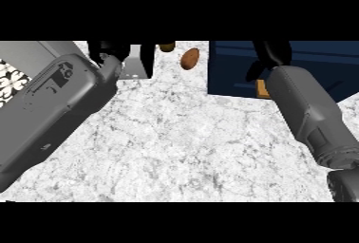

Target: Pick up the can, place it into the drawer and close the drawer

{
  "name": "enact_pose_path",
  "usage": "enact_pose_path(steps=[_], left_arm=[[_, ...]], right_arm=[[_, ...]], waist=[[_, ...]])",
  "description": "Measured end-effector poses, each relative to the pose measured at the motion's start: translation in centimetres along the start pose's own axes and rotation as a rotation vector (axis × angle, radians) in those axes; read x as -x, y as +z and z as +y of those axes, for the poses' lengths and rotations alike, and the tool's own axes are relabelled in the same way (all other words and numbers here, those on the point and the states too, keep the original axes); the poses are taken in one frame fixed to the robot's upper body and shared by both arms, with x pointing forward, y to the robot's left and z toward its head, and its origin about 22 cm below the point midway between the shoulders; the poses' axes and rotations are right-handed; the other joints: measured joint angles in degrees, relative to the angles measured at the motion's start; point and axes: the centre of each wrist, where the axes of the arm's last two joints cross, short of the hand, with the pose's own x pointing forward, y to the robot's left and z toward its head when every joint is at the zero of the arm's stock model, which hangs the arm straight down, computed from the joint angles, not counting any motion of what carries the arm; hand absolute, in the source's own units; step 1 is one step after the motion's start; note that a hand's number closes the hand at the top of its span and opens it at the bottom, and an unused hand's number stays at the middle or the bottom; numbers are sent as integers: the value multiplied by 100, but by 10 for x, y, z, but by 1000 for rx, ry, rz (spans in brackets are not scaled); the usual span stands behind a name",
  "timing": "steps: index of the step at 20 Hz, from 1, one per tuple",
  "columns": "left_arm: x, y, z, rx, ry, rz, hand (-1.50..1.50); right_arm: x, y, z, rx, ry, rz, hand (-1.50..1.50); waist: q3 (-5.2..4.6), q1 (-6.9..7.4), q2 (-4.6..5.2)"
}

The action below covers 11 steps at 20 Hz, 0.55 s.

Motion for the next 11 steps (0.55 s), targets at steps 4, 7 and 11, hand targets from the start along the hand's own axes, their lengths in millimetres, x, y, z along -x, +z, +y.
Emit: enact_pose_path(steps=[4,7,11], left_arm=[[-1,0,5,3,2,4,-150],[-2,1,7,2,-1,0,-150],[0,5,8,4,-3,2,-150]], right_arm=[[1,-2,-3,-20,-172,14,-150],[2,-4,-5,-9,-340,38,-150],[1,-6,-7,11,-512,62,-150]], waist=[[7,-24,6],[1,-53,-22],[-2,-55,-34]])
